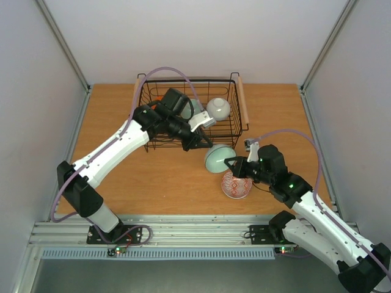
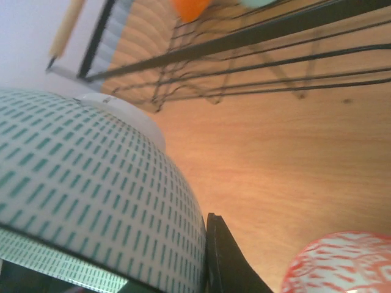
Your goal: Load the bowls into the dish rack
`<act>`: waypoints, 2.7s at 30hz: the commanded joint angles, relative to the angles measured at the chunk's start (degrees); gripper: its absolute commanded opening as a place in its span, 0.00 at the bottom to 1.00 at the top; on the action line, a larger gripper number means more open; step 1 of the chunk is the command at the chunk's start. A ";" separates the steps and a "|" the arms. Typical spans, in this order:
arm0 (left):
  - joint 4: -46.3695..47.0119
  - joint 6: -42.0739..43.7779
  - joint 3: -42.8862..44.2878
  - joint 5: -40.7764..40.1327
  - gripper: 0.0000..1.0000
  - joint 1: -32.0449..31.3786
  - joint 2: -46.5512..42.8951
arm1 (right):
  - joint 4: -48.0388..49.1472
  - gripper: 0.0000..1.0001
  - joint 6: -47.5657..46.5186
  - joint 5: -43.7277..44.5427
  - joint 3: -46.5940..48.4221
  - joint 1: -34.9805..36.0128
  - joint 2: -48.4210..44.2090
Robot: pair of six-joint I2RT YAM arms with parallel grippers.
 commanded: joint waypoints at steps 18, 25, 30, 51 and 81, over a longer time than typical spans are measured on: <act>6.27 -0.89 -0.74 -3.77 0.10 1.46 0.04 | -1.55 0.01 -16.07 0.97 12.09 2.53 0.44; 3.70 0.92 -0.01 2.37 0.62 1.63 -0.44 | -4.71 0.01 -17.19 4.62 13.20 2.57 1.66; 2.26 1.94 0.39 7.52 0.83 1.89 -0.15 | -5.26 0.01 -16.78 4.69 12.19 2.54 0.88; -5.06 1.11 7.15 18.89 0.97 2.95 1.34 | -11.74 0.01 -17.79 6.89 10.70 2.61 -2.44; -0.93 2.22 -0.08 11.73 0.97 -4.21 6.23 | -6.74 0.01 -20.71 8.03 10.67 2.56 -0.48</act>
